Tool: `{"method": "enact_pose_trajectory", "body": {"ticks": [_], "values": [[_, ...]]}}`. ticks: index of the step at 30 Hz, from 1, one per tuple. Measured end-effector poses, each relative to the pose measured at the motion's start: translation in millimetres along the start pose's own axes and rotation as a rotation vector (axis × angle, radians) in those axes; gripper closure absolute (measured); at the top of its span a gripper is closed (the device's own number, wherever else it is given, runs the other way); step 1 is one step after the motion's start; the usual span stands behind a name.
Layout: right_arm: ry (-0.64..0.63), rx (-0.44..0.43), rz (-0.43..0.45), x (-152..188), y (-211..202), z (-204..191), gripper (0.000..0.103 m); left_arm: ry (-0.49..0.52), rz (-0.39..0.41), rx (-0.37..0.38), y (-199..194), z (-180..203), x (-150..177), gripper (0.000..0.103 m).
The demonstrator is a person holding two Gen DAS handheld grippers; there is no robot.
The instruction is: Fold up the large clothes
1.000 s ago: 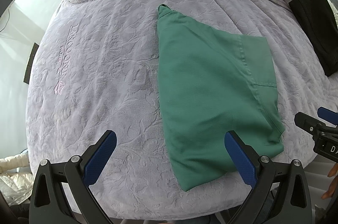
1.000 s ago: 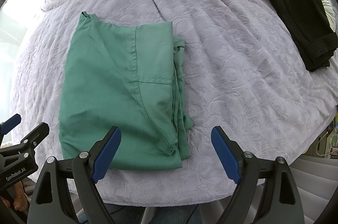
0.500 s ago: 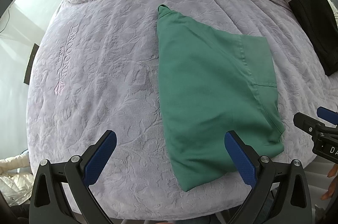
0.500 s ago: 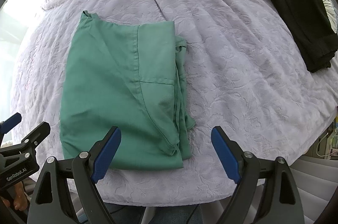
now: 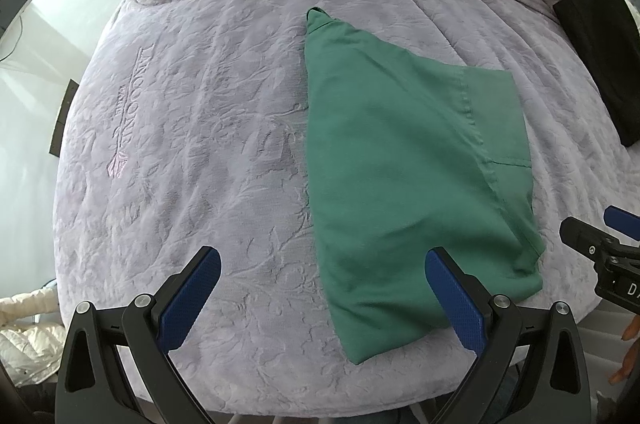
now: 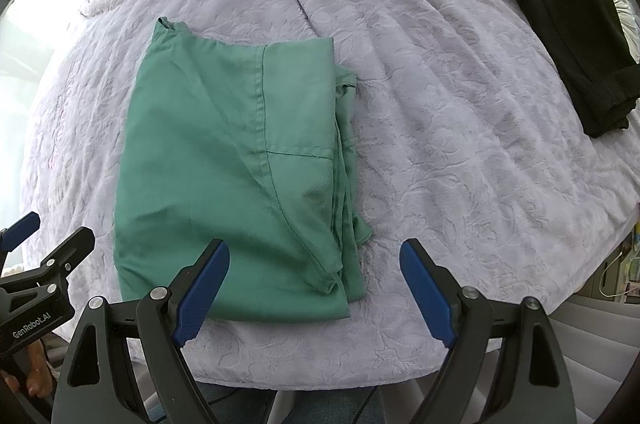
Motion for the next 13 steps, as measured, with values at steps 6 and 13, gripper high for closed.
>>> {"method": "enact_pose_trajectory", "body": {"ticks": [6, 13], "values": [[0.000, -0.001, 0.000, 0.1, 0.2, -0.3, 0.014, -0.001, 0.000, 0.001, 0.3, -0.3, 0.1, 0.001], [0.002, -0.002, -0.006, -1.0, 1.7, -1.6, 0.014, -0.002, 0.001, 0.010, 0.6, -0.3, 0.4, 0.001]]}}
Point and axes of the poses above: each gripper's, at about its wrist camera, not at the fingertips, and y roughly the way its jaws point, z to its right, x to its underside, the point moved 1 cm from there along y, roughly the way its jaws point, and after that the axes turned 6 degrees about z, right-handed, at the moved point
